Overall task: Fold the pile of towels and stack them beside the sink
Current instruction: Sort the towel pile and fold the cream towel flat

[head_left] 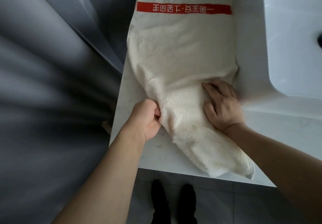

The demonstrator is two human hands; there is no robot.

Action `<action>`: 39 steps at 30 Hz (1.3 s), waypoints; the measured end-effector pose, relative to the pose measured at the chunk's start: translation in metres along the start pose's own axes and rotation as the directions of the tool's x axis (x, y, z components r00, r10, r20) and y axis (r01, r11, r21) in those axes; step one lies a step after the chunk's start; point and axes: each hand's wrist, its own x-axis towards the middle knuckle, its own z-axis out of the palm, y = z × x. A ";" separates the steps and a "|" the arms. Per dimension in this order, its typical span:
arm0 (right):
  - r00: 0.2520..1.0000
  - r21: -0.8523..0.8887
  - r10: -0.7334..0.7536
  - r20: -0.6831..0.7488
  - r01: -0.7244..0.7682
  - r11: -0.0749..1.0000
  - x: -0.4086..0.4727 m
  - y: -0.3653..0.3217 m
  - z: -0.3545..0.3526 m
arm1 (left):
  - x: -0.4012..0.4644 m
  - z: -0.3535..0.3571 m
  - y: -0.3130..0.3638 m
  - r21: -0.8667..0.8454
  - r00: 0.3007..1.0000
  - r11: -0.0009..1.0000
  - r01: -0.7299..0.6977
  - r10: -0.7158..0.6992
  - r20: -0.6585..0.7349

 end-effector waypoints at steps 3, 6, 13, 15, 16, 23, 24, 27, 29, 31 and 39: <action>1.000 -0.001 0.010 -0.003 -0.010 1.000 0.000 0.000 0.001 | 0.003 -0.007 -0.008 -0.066 0.977 0.996 0.054 -0.039 0.209; 1.000 -0.008 0.013 -0.008 -0.013 1.000 0.001 0.000 -0.001 | 0.006 -0.012 -0.019 -0.127 0.912 0.987 0.102 -0.042 0.408; 0.999 -0.011 0.031 -0.015 -0.031 0.999 0.002 0.000 -0.003 | 0.004 -0.027 -0.049 -0.100 0.857 0.977 0.186 -0.112 0.503; 0.999 -0.010 0.035 -0.019 -0.035 0.999 0.003 0.000 -0.002 | 0.001 -0.034 -0.059 -0.028 0.870 0.989 0.146 -0.115 0.480; 0.999 -0.009 0.035 -0.020 -0.035 0.999 0.004 0.000 -0.002 | -0.001 -0.038 -0.064 0.016 0.867 0.994 0.111 -0.105 0.488; 0.999 -0.016 0.017 -0.029 -0.017 1.000 0.003 0.004 0.000 | -0.007 -0.033 -0.069 0.186 0.902 0.978 -0.092 0.003 0.432; 0.999 -0.016 0.012 -0.030 -0.013 1.000 0.003 0.004 0.001 | -0.008 -0.030 -0.069 0.237 0.917 0.962 -0.135 0.031 0.397; 1.000 -0.026 0.000 -0.030 0.000 1.000 0.002 0.006 0.002 | -0.015 -0.032 -0.070 0.259 0.930 0.939 -0.224 0.127 0.344; 1.000 -0.033 0.010 -0.028 -0.011 0.999 0.002 0.006 0.003 | -0.023 -0.046 -0.069 0.199 0.934 0.935 -0.292 0.235 0.268; 1.000 -0.070 0.005 -0.022 -0.006 0.998 0.003 0.006 0.005 | -0.032 -0.066 -0.066 0.066 0.927 0.931 -0.358 0.346 0.144; 0.970 -0.374 0.097 0.225 -0.006 0.927 0.017 -0.001 0.014 | -0.049 -0.081 -0.073 0.315 0.767 0.699 -0.642 0.582 0.269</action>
